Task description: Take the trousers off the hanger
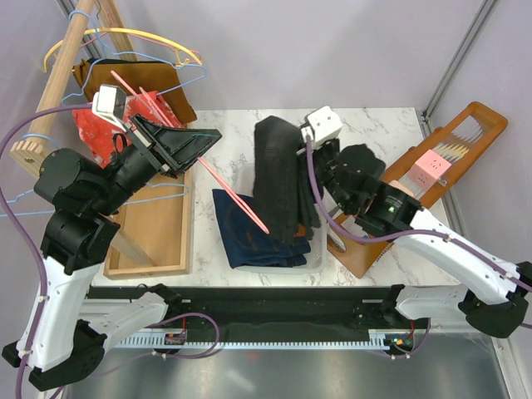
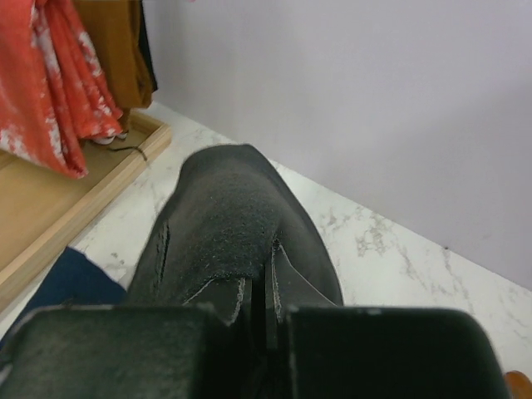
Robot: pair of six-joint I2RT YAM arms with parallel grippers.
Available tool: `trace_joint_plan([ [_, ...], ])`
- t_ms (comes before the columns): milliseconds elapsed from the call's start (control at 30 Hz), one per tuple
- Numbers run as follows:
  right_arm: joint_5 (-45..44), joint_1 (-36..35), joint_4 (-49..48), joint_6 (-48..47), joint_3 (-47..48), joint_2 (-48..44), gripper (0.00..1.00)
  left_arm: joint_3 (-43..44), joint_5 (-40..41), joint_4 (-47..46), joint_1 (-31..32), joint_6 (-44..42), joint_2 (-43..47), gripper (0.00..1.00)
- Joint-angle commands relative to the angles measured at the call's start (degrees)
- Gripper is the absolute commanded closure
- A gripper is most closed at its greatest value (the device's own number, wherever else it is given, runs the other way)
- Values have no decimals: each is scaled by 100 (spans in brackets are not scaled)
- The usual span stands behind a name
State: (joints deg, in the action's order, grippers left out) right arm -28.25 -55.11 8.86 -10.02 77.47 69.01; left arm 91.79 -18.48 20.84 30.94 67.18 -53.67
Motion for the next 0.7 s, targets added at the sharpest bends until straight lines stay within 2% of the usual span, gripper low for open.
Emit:
trace_joint_plan([
  [0, -58, 185, -491, -342, 742, -310, 100, 76, -182, -282, 9, -223, 58, 98],
  [133, 284, 211, -307, -370, 832, -99, 100, 67, -182, -335, 9, -231, 76, 98],
  [333, 1521, 212, -350, 983, -2, 234, 100, 32, -156, -318, 0, -249, 181, 98],
  [400, 1839, 168, -455, 1710, -214, 358, 100, 23, -147, -282, 9, -249, 190, 98],
  [533, 1963, -236, -421, 2206, -609, 648, 99, 23, -147, -265, 9, -231, 181, 98],
  [667, 2340, -491, -79, 2645, -751, 745, 94, 23, -138, -282, 0, -214, 138, 98],
])
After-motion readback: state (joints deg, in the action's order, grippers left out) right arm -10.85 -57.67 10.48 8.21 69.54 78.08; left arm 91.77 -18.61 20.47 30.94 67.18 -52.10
